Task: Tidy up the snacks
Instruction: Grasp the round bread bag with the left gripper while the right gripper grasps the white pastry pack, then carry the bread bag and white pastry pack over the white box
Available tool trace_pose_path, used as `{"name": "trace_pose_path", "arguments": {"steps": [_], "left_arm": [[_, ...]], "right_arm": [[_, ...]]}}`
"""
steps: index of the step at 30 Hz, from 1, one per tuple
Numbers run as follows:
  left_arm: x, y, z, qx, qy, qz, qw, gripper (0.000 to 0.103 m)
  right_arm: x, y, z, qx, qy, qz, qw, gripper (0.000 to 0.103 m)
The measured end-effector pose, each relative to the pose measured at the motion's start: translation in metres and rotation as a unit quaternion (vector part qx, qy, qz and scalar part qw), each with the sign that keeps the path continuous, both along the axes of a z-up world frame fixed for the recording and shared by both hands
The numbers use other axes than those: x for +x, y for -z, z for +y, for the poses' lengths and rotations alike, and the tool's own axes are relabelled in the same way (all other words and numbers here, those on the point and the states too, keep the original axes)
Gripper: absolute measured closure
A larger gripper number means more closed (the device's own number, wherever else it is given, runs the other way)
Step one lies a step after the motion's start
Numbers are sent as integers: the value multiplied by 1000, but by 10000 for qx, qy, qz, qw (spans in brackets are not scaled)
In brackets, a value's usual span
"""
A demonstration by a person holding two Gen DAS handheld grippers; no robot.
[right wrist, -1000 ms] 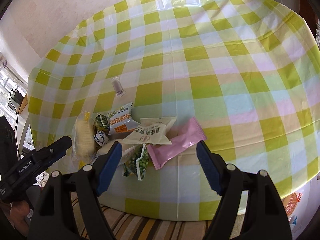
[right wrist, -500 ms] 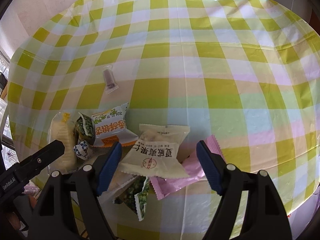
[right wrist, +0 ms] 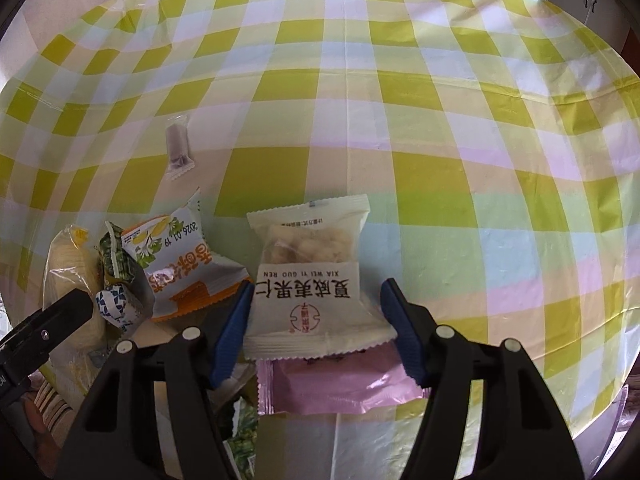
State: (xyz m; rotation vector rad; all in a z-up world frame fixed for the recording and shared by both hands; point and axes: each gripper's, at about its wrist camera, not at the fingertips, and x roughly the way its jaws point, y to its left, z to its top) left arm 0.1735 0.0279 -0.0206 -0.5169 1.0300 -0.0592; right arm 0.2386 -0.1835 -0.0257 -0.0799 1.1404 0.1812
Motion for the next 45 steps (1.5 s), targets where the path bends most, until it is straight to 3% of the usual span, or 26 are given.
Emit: {"name": "trace_pose_path", "arguments": {"steps": [13,21,24,32,35,39,45], "left_arm": [[-10,-9,5,19,-137,-268,9995,42],[-12,-11,2,22,-68,-282,9996,43],[-12,-11,3,4,-67,-280,9996,43],[-13,-10,3,-14,-71,-275,9996,42],[-12,-10,4,-2,-74,-293,9995,42],[-14,-12,3,24,-88,-343,9994,43],[-19,-20,-1,103,-102,-442,9989,43]], "right_arm": [[-2,-14,-4,30,-72,-346,9994,39],[-13,-9,-6,-121,-250,179,9995,38],[-13,-13,-6,-233,-204,116,9995,26],[-3,-11,-4,-273,-232,205,9991,26],[-1,-3,-2,-324,-289,296,9986,48],[-4,-6,0,-273,-406,240,9985,58],[-12,-23,-10,-52,-314,-42,9995,60]]}}
